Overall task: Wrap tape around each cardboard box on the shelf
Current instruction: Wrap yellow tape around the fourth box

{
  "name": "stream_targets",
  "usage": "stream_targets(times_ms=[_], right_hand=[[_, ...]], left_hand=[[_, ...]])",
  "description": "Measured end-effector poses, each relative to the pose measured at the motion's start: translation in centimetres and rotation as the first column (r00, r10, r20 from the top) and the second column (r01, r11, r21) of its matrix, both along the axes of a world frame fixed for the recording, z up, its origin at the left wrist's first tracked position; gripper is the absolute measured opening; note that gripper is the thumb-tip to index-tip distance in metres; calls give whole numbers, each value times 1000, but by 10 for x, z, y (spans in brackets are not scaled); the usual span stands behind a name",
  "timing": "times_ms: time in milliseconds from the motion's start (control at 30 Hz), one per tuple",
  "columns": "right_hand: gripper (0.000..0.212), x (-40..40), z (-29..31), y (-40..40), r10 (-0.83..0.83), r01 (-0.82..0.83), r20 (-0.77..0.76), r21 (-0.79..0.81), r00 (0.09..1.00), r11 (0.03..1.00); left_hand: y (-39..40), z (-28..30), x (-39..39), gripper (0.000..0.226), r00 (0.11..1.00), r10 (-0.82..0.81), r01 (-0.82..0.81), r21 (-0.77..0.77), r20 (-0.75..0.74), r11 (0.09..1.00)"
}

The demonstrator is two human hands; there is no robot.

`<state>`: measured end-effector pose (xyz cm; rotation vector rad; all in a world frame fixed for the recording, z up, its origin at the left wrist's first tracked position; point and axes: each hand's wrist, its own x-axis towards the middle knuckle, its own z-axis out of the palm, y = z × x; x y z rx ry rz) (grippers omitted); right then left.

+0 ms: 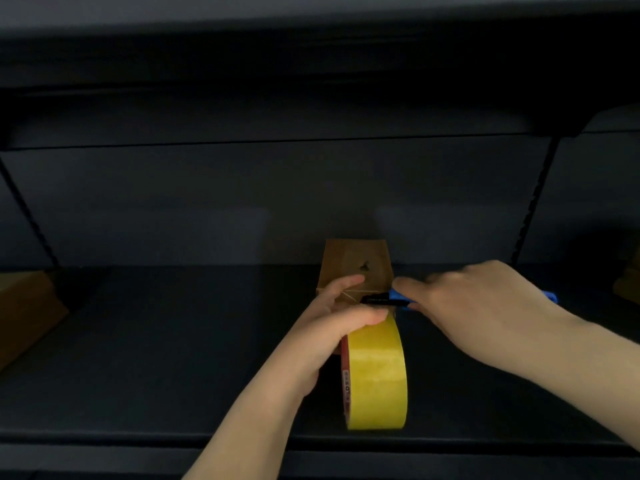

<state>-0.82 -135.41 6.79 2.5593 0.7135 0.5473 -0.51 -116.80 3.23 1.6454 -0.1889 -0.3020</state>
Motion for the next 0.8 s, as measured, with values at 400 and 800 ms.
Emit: stream_targets(times_ms=[400, 800], right_hand=[[27, 15, -47, -95, -154, 355, -603, 230, 783, 906], [79, 45, -16, 15, 328, -112, -190, 691, 925, 714]], left_hand=[[1, -4, 5, 59, 999, -31, 31, -17, -20, 999], [1, 0, -2, 74, 999, -25, 25, -14, 30, 1000]])
